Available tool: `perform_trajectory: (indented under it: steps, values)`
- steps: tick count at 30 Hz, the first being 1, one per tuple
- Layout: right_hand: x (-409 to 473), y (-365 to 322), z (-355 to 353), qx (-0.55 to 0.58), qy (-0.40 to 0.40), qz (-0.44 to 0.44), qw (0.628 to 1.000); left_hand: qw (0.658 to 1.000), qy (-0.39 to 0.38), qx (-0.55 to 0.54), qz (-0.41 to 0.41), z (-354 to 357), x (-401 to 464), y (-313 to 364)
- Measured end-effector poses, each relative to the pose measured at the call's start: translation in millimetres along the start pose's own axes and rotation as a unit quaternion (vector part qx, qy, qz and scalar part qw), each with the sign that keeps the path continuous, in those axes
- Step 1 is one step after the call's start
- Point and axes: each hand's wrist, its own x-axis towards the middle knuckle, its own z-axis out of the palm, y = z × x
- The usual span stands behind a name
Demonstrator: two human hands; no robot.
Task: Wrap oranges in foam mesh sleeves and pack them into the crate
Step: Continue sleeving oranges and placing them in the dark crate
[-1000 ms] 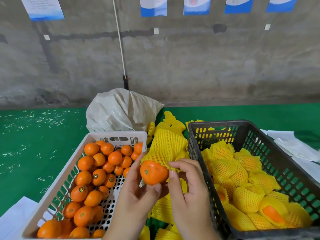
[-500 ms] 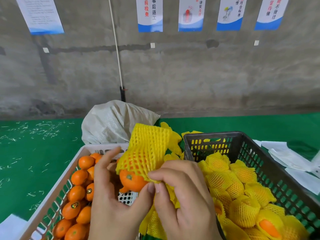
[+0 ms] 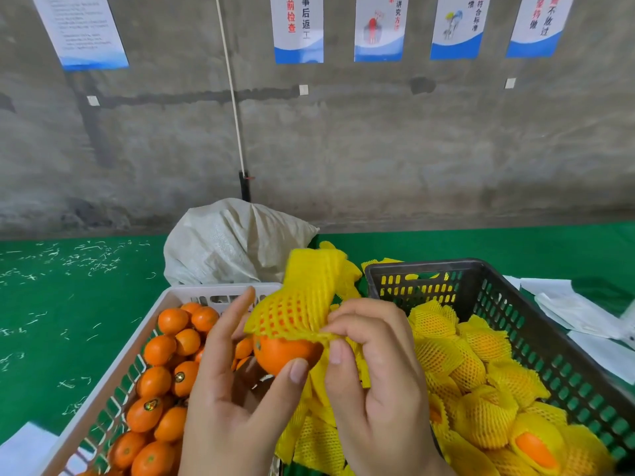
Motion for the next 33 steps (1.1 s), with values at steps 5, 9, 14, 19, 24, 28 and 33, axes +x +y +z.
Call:
perform_trajectory:
  steps: [5, 9, 14, 19, 24, 28, 33]
  values:
    - [-4, -2, 6, 0.015, -0.023, 0.004, 1.000, 0.999, 0.018, 0.005, 0.032, 6, 5, -5]
    - [5, 4, 4, 0.030, -0.058, -0.005, 0.998, 0.998, 0.061, -0.014, 0.003, 9, 9, -7]
    - [8, 13, -2, -0.006, -0.006, -0.009, 1.000, 0.997, -0.069, -0.037, -0.003, 1, 9, -11]
    - [9, 16, -3, -0.023, 0.020, 0.002, 1.000, 0.997, -0.028, 0.037, 0.060, 0, 15, -19]
    - [0, 4, 5, -0.016, 0.016, -0.048, 0.999, 0.990, 0.028, 0.085, 0.111, -1, 11, -30]
    - [-3, 4, 9, -0.015, 0.001, -0.042, 0.999, 0.991, 0.045, 0.050, 0.113, -1, 10, -32]
    - [-3, 13, 4, -0.014, 0.000, 0.007, 1.000, 0.987, 0.006, 0.085, 0.136, -3, 11, -27]
